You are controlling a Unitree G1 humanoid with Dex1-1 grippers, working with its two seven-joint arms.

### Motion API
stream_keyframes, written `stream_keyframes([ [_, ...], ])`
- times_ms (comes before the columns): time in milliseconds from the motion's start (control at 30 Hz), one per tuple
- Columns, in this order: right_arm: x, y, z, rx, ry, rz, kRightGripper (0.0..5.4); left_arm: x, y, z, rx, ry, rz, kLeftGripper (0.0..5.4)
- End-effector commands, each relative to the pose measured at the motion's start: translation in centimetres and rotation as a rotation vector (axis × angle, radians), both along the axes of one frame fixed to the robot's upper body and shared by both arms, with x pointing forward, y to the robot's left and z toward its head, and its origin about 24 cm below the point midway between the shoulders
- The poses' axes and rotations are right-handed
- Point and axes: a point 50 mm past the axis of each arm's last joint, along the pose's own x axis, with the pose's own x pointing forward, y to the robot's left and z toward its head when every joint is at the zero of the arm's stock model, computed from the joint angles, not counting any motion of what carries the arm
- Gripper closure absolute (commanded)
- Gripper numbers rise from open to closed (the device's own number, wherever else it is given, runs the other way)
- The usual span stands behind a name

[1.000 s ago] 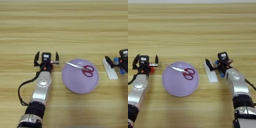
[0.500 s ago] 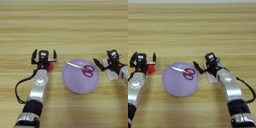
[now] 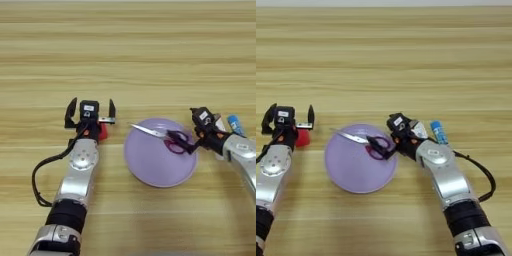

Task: Move the objects on the table

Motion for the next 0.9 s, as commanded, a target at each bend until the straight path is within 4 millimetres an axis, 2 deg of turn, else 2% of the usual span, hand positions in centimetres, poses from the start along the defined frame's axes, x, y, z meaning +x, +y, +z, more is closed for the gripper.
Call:
stream_keyframes([
  [33, 0.2, 0.9, 0.1, -0.017, -0.004, 0.055, 0.03, 0.3, -0.4, 0.5, -0.009, -0.02, -0.004, 0.0],
  [367, 0.1, 2.5, -0.3, -0.038, -0.001, 0.133, 0.03, 0.3, -0.5, 0.4, -0.006, -0.017, -0.001, 0.0],
  [900, 0.8, 3.8, -1.2, -0.05, 0.03, 0.158, 0.03, 0.3, -0.7, 0.4, -0.007, -0.016, -0.002, 0.0],
])
